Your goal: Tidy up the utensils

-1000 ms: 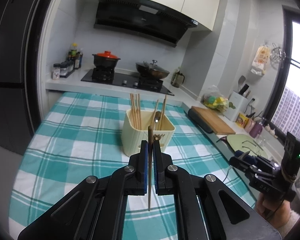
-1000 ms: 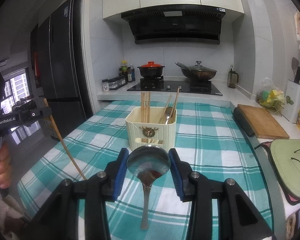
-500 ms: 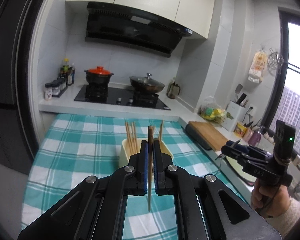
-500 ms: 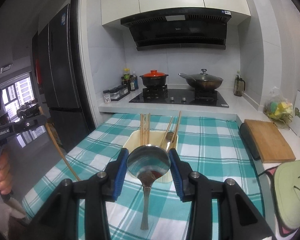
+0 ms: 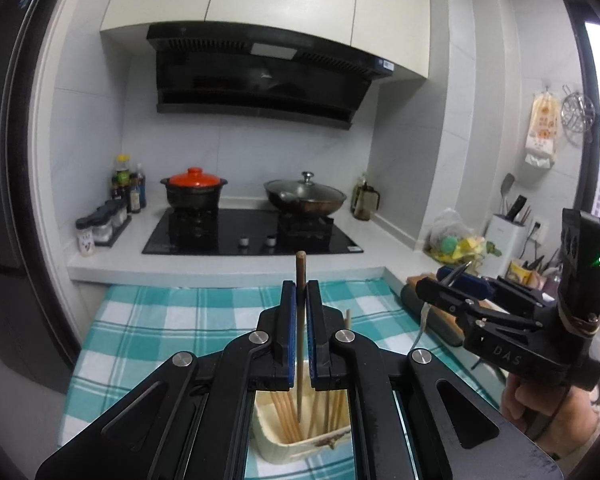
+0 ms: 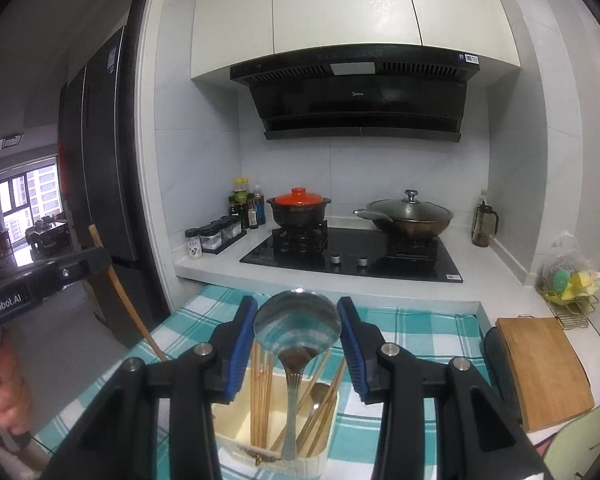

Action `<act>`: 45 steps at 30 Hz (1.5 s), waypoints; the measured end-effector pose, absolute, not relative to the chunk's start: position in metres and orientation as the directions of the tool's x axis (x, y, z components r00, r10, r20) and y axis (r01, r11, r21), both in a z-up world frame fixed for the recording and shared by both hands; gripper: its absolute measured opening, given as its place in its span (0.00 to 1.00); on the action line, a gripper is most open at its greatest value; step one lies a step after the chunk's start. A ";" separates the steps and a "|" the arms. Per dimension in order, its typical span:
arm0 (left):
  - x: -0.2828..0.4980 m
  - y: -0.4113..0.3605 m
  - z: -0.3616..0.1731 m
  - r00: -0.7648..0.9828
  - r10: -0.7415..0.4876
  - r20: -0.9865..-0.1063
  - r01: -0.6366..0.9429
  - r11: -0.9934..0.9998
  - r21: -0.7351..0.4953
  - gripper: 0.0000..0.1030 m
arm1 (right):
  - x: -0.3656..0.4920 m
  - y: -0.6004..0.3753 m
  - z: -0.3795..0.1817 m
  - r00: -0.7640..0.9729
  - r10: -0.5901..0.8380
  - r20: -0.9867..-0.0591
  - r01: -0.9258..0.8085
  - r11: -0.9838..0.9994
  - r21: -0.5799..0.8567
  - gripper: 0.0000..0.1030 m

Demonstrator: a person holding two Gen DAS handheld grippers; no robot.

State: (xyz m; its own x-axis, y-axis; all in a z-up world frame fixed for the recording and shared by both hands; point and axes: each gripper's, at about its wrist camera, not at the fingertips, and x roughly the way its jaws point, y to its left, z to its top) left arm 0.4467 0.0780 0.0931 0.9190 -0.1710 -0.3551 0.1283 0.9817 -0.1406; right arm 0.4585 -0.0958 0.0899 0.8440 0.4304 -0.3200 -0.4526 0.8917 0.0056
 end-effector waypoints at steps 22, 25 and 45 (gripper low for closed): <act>0.530 0.072 -0.028 0.775 -0.133 -0.618 0.036 0.985 -0.166 0.37 | 0.596 -0.071 -0.052 0.653 0.405 -0.640 -0.405 0.901 0.156 0.42; 0.502 0.076 -0.009 0.814 -0.102 -0.572 0.029 0.991 -0.134 0.59 | 0.588 -0.078 -0.037 0.670 0.420 -0.612 -0.406 0.898 0.172 0.43; 0.256 0.030 0.034 0.894 0.206 -0.398 -0.164 0.977 0.138 1.00 | 0.280 -0.136 0.055 0.955 0.189 -0.230 -0.210 0.975 -0.072 1.00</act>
